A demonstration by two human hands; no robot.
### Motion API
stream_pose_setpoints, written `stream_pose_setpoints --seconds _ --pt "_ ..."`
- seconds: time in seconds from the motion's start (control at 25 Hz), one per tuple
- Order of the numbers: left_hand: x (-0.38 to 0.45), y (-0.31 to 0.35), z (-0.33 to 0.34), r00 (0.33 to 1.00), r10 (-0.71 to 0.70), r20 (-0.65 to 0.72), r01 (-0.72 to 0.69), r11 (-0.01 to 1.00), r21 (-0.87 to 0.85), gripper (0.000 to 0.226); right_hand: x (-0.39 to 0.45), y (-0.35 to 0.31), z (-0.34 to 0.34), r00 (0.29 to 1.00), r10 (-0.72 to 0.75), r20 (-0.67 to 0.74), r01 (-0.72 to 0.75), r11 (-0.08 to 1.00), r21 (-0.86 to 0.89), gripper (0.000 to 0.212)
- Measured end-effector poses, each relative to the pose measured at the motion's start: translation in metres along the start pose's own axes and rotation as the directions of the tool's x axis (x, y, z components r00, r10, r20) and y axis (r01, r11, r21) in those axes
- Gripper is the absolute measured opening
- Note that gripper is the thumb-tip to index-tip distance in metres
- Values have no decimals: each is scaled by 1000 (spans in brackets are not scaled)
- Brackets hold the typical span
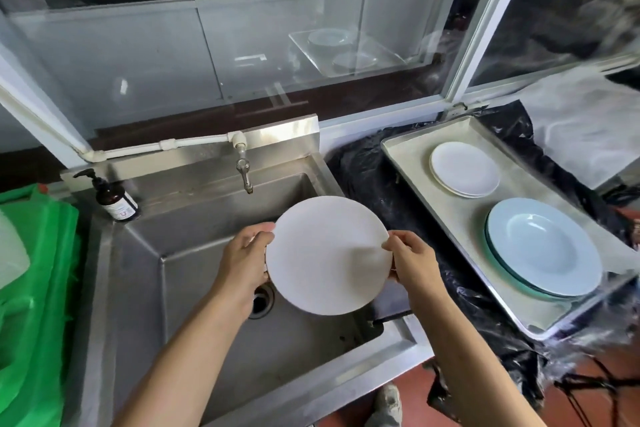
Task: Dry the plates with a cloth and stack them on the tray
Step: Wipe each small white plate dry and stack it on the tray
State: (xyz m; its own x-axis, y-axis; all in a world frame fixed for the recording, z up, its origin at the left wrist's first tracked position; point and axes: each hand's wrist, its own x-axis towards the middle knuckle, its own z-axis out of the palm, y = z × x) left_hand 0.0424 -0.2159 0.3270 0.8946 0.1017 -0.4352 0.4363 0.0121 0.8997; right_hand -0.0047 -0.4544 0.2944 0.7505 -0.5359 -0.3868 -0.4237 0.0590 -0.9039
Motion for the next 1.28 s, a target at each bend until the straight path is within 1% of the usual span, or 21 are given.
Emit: stream_pose_setpoints --seconds 0.12,0.24,0.44,0.6,0.64,0.76,0.92,1.04,1.28 --pt "2 7 43 1000 -11 8 11 1000 -6 20 24 -7 -28 1000 22 -10 -22 998 61 20" --pt "9 12 88 1000 -3 23 3 1000 -9 21 56 -15 -58 999 14 -50 -10 997 73 22" --pt "27 18 165 998 11 67 -12 1000 17 23 113 -20 -109 997 32 -74 -26 996 90 26" --pt "41 21 235 996 1 93 -4 999 35 24 165 -22 -156 992 72 -103 -56 987 148 17" --pt "46 21 256 996 6 90 -10 999 44 24 179 -23 -169 990 85 -108 -68 986 154 19" --pt "57 19 307 997 11 76 -16 998 65 27 219 -23 -198 988 69 -137 -42 980 194 37" --pt "79 15 372 998 -30 56 25 996 91 27 274 -24 -228 975 78 -207 -36 979 200 23" --pt "102 10 412 995 -70 72 66 996 61 26 314 -20 -244 967 83 -242 -35 980 196 14" --pt "162 -4 467 988 -125 86 117 989 90 26 388 -14 -254 958 38 -285 -2 992 126 20"
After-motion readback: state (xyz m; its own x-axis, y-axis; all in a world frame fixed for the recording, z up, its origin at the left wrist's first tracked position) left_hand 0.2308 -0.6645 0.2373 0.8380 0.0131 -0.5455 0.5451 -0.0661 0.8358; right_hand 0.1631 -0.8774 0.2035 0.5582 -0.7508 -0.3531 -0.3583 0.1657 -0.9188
